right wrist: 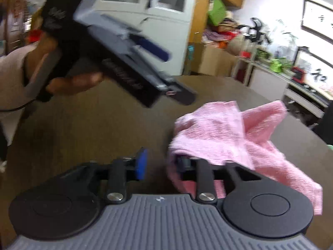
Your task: Fold towel
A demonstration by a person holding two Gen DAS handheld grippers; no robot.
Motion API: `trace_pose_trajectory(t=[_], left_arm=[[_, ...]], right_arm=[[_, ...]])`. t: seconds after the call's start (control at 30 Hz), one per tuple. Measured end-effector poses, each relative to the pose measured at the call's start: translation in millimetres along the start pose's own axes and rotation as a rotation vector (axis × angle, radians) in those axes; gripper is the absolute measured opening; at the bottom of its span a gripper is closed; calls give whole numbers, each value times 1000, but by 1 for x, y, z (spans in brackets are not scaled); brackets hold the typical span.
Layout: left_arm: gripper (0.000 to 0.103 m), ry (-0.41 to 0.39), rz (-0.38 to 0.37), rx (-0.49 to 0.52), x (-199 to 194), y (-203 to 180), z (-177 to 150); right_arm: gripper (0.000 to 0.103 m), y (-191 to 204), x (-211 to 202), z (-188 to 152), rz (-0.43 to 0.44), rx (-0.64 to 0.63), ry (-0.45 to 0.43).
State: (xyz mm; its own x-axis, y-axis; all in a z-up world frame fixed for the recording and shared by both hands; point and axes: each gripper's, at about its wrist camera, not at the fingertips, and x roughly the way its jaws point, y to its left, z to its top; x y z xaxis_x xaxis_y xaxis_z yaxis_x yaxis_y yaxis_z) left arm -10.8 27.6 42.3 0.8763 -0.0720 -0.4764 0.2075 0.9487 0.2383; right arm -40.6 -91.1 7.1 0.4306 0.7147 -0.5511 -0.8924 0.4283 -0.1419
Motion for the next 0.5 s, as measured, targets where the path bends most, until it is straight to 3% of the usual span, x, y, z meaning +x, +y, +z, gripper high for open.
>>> trace_pose_trajectory(t=[0.2, 0.27, 0.33, 0.43, 0.5], left_arm=[[103, 6, 10, 33, 5, -15, 0], [103, 3, 6, 39, 3, -18, 3], [103, -7, 0, 55, 1, -23, 8], [103, -28, 16, 119, -1, -41, 15], [103, -57, 39, 216, -1, -63, 14]], right_arm=[[73, -9, -24, -8, 51, 6, 31], [81, -18, -40, -13, 16, 16, 23], [81, -28, -54, -18, -5, 42, 12], [86, -60, -94, -26, -139, 183, -105], [89, -75, -107, -29, -221, 277, -157]])
